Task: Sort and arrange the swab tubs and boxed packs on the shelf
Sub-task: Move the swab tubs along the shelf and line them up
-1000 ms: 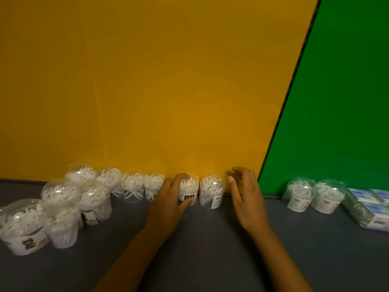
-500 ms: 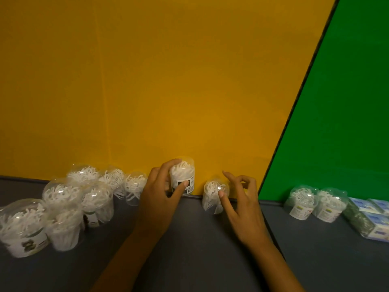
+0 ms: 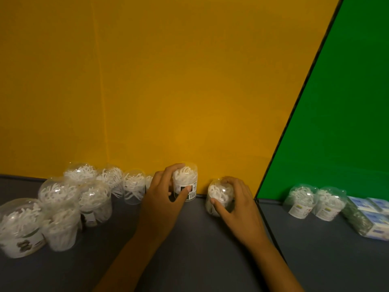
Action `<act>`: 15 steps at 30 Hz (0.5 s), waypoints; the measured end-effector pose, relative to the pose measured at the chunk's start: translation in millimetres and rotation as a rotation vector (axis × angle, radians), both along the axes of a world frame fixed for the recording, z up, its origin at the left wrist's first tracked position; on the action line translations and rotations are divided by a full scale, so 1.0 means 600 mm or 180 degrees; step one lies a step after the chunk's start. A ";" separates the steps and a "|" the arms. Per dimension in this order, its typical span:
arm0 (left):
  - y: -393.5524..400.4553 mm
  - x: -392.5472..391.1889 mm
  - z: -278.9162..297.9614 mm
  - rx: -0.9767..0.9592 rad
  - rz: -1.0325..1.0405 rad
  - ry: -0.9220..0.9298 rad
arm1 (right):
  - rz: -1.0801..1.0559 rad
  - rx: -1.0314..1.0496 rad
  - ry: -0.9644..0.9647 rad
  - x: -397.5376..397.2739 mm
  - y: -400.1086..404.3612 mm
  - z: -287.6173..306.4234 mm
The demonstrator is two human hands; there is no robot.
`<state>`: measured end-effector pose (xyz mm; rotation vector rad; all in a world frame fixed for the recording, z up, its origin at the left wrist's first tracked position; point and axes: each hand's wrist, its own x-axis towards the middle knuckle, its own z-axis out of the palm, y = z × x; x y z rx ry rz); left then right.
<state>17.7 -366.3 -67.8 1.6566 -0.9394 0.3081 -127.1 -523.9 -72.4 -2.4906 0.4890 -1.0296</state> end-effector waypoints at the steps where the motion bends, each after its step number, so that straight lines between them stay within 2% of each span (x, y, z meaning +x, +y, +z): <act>1: 0.000 -0.002 -0.001 0.0011 -0.0023 0.0001 | -0.0021 0.0065 -0.0012 -0.001 0.000 -0.001; 8: -0.001 -0.015 -0.002 0.0071 -0.0137 0.0050 | -0.0080 0.0295 -0.0052 -0.005 -0.002 -0.007; 15: 0.004 -0.029 -0.007 0.0117 -0.0274 0.0338 | 0.0083 0.0331 -0.0264 -0.035 -0.011 0.010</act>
